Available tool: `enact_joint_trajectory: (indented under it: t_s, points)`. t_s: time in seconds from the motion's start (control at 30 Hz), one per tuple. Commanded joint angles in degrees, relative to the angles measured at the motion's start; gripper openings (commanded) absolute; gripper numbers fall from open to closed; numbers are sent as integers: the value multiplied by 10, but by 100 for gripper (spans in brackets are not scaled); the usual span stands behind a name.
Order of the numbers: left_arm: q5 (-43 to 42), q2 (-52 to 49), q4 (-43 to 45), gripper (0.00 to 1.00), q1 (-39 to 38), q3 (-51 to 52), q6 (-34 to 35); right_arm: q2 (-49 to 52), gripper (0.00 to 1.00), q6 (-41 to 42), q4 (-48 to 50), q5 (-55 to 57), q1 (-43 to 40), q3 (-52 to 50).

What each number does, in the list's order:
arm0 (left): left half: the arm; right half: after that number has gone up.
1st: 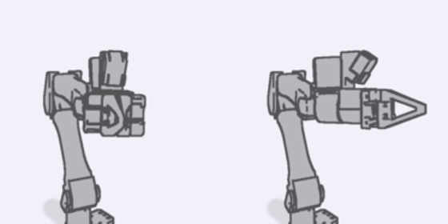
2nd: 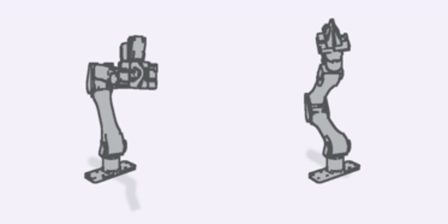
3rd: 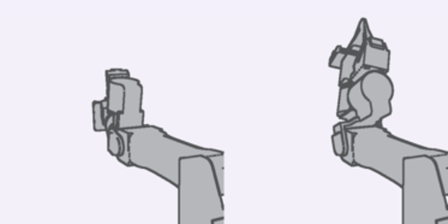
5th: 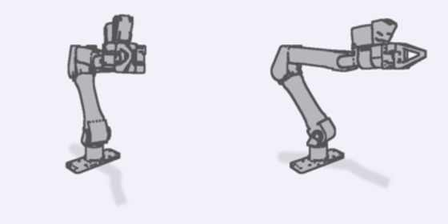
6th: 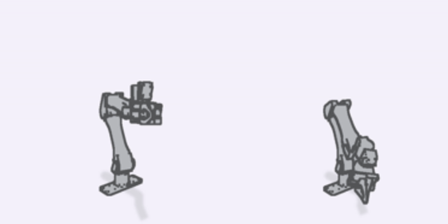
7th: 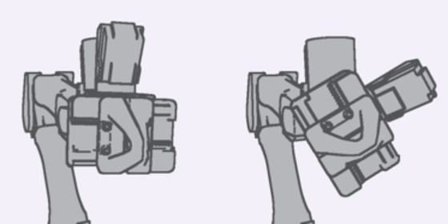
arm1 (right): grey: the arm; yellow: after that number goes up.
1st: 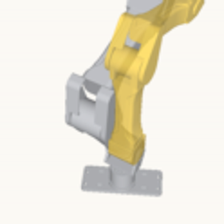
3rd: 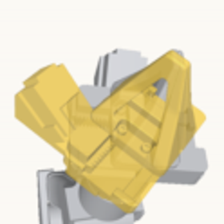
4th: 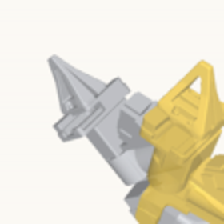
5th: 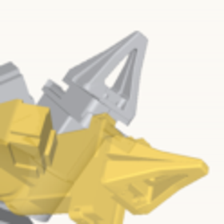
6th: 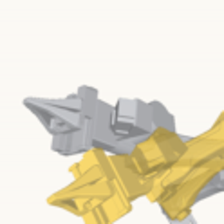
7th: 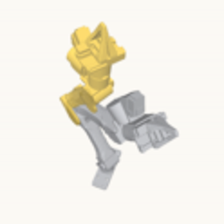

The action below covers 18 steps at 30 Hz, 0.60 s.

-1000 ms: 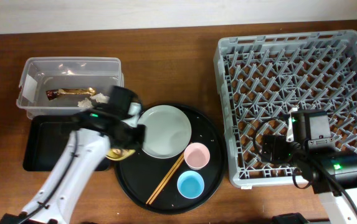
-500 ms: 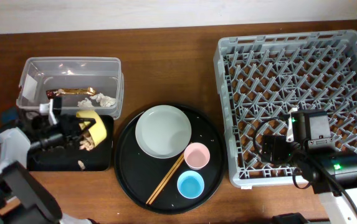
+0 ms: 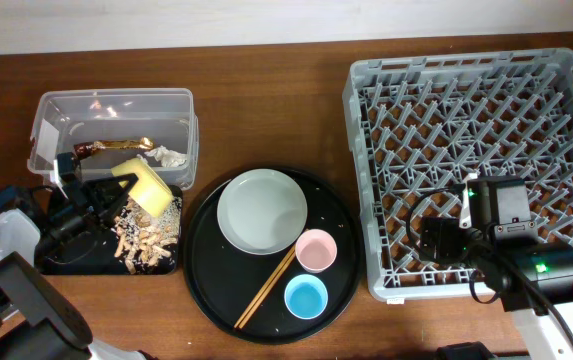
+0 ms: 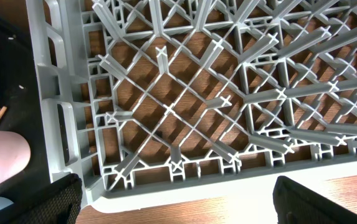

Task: Sort waste into correct bins and load items into the dishwasher rack
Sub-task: 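Grasp yellow bowl with left gripper and tip shells onto black tray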

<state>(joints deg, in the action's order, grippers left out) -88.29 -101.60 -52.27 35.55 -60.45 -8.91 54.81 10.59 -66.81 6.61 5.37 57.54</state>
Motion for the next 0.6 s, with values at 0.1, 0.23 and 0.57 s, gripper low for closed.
enact_joint_trajectory:
  t_s: [0.1, 0.23, 0.57]
  points:
    - [-19, -3, 0, 0, 4, 5, 5, -3, 99, 7, 1, 5, 2, 10]
    - [-19, -3, 0, 0, 4, 5, 5, -3, 99, 7, 1, 5, 2, 10]
    - [28, -3, 19, 0, 4, 5, 5, -3, 99, 7, 1, 5, 2, 10]
